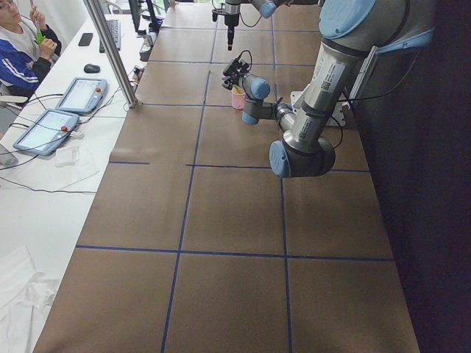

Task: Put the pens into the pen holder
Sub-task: 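Lower the orange highlighter into the pink cup and open the left gripper, then raise the left gripper away while the right gripper lowers over the purple marker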

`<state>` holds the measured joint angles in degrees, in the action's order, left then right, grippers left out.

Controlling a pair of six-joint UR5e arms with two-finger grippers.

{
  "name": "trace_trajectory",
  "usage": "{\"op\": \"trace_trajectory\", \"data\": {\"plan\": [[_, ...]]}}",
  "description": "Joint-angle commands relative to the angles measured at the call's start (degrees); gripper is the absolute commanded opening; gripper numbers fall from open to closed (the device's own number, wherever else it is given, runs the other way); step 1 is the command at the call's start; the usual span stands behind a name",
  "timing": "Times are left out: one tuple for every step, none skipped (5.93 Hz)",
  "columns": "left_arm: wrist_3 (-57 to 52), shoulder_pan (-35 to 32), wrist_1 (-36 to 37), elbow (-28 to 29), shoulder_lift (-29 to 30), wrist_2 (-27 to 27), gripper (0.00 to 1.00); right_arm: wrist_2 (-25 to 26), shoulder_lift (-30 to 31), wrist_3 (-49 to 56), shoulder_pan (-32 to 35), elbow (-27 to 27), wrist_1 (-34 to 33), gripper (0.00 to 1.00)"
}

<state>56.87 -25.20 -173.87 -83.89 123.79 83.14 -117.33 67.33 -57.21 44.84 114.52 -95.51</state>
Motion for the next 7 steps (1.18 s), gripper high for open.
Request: {"op": "trace_trajectory", "data": {"plan": [[4.3, -6.6, 11.6, -6.8, -1.1, 8.6, 1.0, 0.0, -0.6, -1.5, -0.4, -3.3, 0.5, 1.0], [5.5, -12.1, 23.1, -13.2, -3.2, 16.4, 1.0, 0.0, -2.2, -2.0, -0.4, -6.1, 0.5, 1.0], [5.5, -18.9, 35.0, -18.4, -5.4, 27.1, 1.0, 0.0, -3.5, -1.9, -1.1, -9.0, 0.6, 1.0], [5.1, -26.7, 44.5, -20.9, -6.1, 39.4, 1.0, 0.6, -3.5, -1.9, -2.6, -12.0, 4.3, 1.0], [4.7, -31.5, 46.9, -21.5, -8.2, 45.6, 1.0, 2.2, -3.5, -5.5, -4.5, -17.5, 13.0, 1.0], [2.9, -33.3, 47.0, -21.5, -10.5, 47.3, 1.0, 5.1, -3.1, -6.5, -6.1, -19.1, 15.6, 1.0], [-1.7, -34.4, 47.0, -21.8, -14.5, 47.5, 1.0, 5.9, -2.5, -6.3, -6.8, -19.2, 15.5, 1.0]]}}
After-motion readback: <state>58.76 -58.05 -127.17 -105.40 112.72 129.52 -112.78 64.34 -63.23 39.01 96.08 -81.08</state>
